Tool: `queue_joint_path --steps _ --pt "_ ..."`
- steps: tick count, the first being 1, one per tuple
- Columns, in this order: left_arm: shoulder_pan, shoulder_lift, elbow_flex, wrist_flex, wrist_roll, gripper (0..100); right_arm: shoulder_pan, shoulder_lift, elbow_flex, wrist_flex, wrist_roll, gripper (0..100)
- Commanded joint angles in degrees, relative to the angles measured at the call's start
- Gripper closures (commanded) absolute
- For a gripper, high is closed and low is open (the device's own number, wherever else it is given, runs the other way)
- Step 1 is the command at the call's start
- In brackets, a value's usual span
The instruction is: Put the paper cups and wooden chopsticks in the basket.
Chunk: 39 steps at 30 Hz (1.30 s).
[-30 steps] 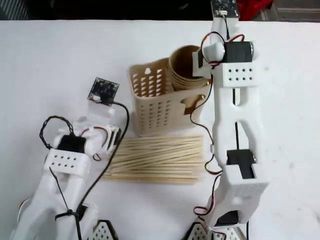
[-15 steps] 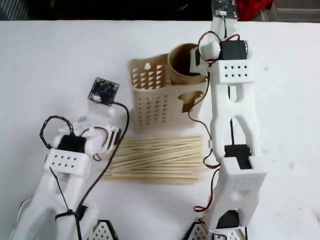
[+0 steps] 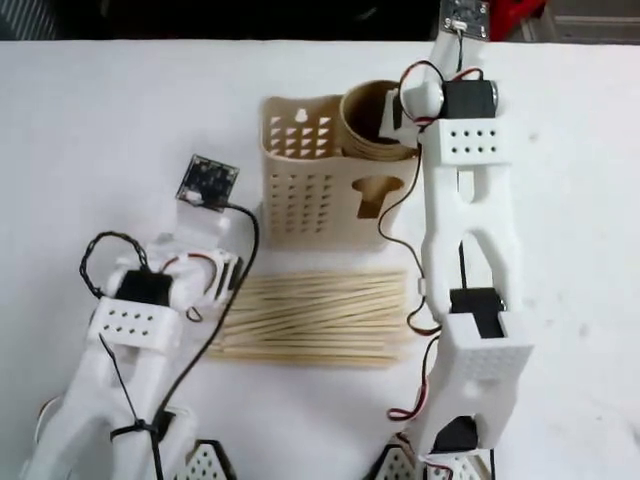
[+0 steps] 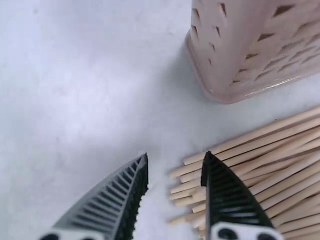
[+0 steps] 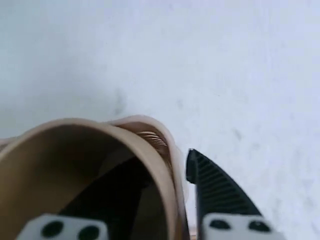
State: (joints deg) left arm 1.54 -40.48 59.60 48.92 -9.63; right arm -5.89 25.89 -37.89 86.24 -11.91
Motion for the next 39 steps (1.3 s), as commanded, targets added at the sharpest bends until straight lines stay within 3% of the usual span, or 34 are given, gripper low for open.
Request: queue_joint_path --steps 1,26,30,33,39 --pt "0.1 0.0 -0.4 -1.1 -0.6 81 0.9 -1.6 0.1 0.0 0.8 79.2" --pt "0.1 0.0 -0.4 -1.1 -0.7 81 -3.1 -35.3 0.4 6.1 2.9 77.6" --pt "0.0 -0.4 -0.6 -0.6 -0.7 81 -0.1 -41.0 0.9 12.4 3.1 86.8" --pt "-0.7 -0.5 -1.6 1.1 -0.6 81 4.1 -45.4 7.4 11.9 9.7 97.7" --pt "-4.4 -0.5 -11.5 15.6 -1.1 83 12.4 -54.5 29.9 11.0 24.4 98.2"
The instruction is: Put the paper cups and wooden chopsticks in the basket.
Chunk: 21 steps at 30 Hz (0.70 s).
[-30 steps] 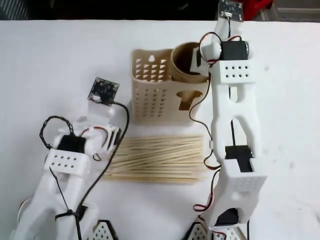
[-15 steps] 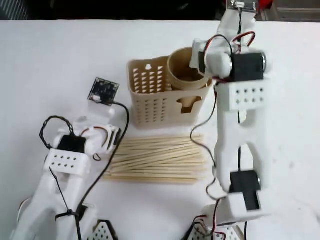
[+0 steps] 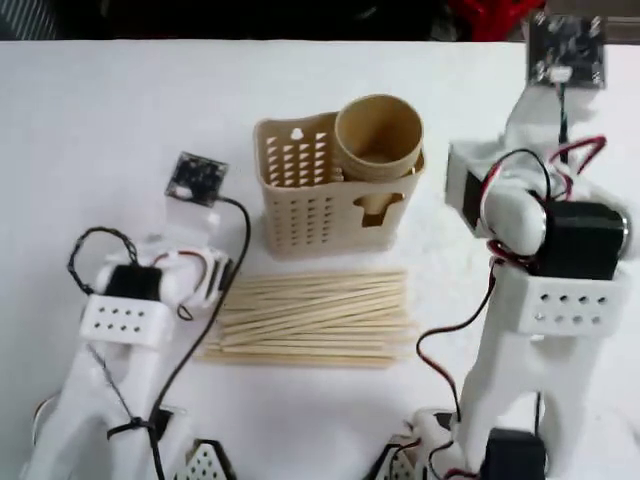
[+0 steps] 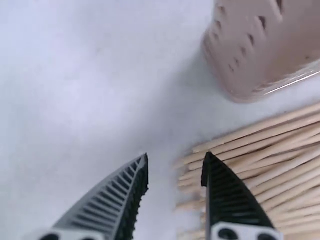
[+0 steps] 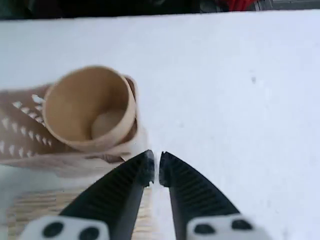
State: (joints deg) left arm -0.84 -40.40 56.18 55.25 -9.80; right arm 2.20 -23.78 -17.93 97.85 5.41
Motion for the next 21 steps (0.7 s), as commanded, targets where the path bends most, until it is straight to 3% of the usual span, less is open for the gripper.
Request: queue_joint_path --steps 1,4,9,12,13,21 --pt "-2.2 -0.6 -10.2 11.9 -0.9 86 5.8 -6.5 15.2 -2.6 9.5 98.3" --pt "-1.8 -0.6 -16.4 19.2 -1.4 98 11.6 -12.4 33.1 -11.4 14.2 98.2" --pt "-1.4 -0.6 -24.0 30.9 -12.3 96 16.5 -22.1 63.6 -29.0 23.0 98.1" --pt "4.1 0.0 -26.4 40.8 -24.4 95 17.3 -26.2 77.5 -35.9 27.3 98.1" --pt "6.9 0.0 -26.5 43.4 -25.5 95 17.6 -27.5 81.2 -38.1 28.0 98.1" --pt "30.8 0.1 -25.6 43.1 -19.5 93 17.7 -33.8 100.3 -52.6 28.7 98.1"
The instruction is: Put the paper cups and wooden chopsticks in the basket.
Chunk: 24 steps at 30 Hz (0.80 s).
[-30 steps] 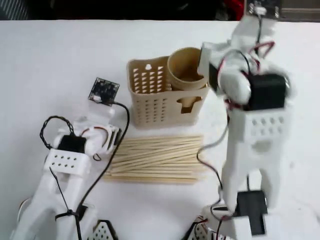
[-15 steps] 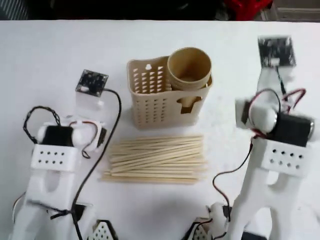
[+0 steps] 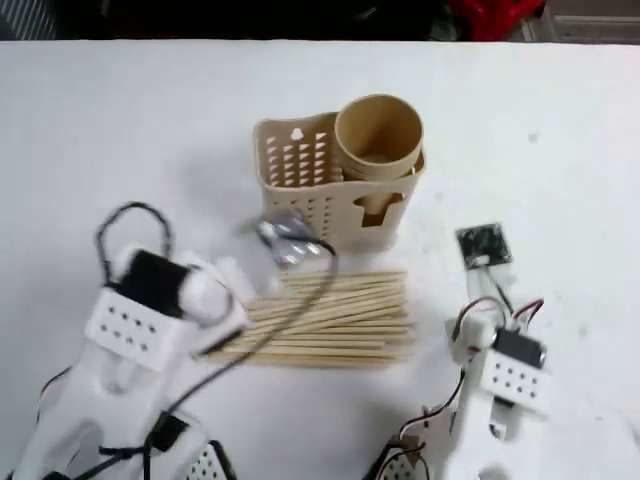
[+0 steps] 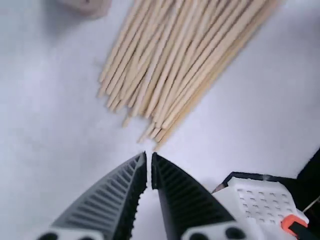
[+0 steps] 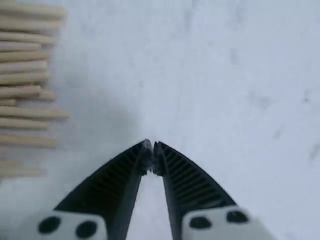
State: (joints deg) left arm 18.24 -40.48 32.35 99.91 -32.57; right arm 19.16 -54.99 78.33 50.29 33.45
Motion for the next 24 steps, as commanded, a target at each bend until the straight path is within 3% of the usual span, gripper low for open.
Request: queue_joint_path --steps 1,6,13,21,24 --pt "14.2 0.2 -0.6 -3.8 4.1 91 0.9 -3.4 5.5 -6.4 0.7 98.1" --pt "18.9 4.6 4.7 -13.7 4.0 83 6.5 -7.9 8.9 -7.8 3.8 98.1" --pt "19.3 21.5 1.1 -25.2 1.7 86 7.1 -18.9 14.6 -6.8 4.9 98.2" --pt "19.3 24.0 -0.2 -29.2 1.9 86 6.8 -39.7 18.8 5.9 4.9 98.2" --pt "19.2 24.1 3.3 -34.5 2.2 86 6.8 -43.9 18.8 9.9 5.1 98.2"
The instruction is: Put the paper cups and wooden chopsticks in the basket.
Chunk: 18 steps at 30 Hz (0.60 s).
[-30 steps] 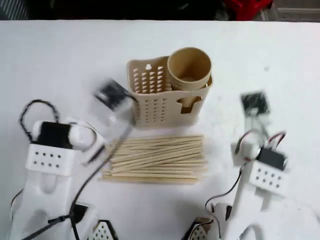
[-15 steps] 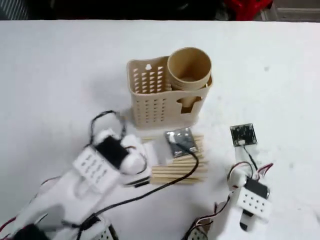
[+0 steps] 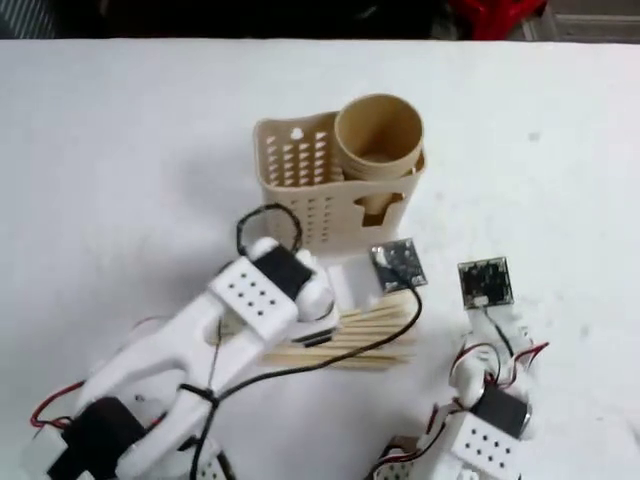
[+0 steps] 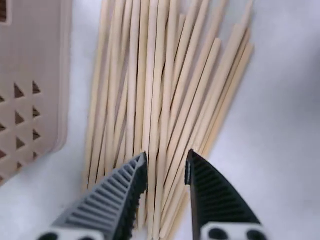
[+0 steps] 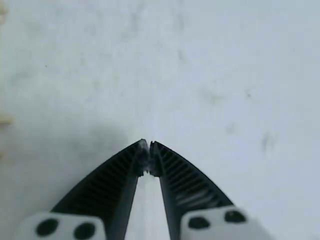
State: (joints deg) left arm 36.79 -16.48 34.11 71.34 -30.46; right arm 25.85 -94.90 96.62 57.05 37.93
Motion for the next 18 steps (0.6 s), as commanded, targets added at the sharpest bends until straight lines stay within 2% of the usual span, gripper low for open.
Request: queue_joint_path --steps 1,5,15,18 --pt "0.7 0.4 2.8 -7.8 0.7 86 0.1 -4.4 0.5 3.5 0.5 98.2" --pt "0.2 4.8 4.2 -12.0 2.8 86 0.1 -4.9 0.5 3.6 0.4 98.1" --pt "-3.1 16.2 -3.5 -12.1 2.8 86 0.0 -5.0 0.5 7.4 0.4 98.0" --pt "-3.0 18.2 -3.5 -13.5 2.6 86 -2.5 -5.0 0.5 7.8 0.4 98.0"
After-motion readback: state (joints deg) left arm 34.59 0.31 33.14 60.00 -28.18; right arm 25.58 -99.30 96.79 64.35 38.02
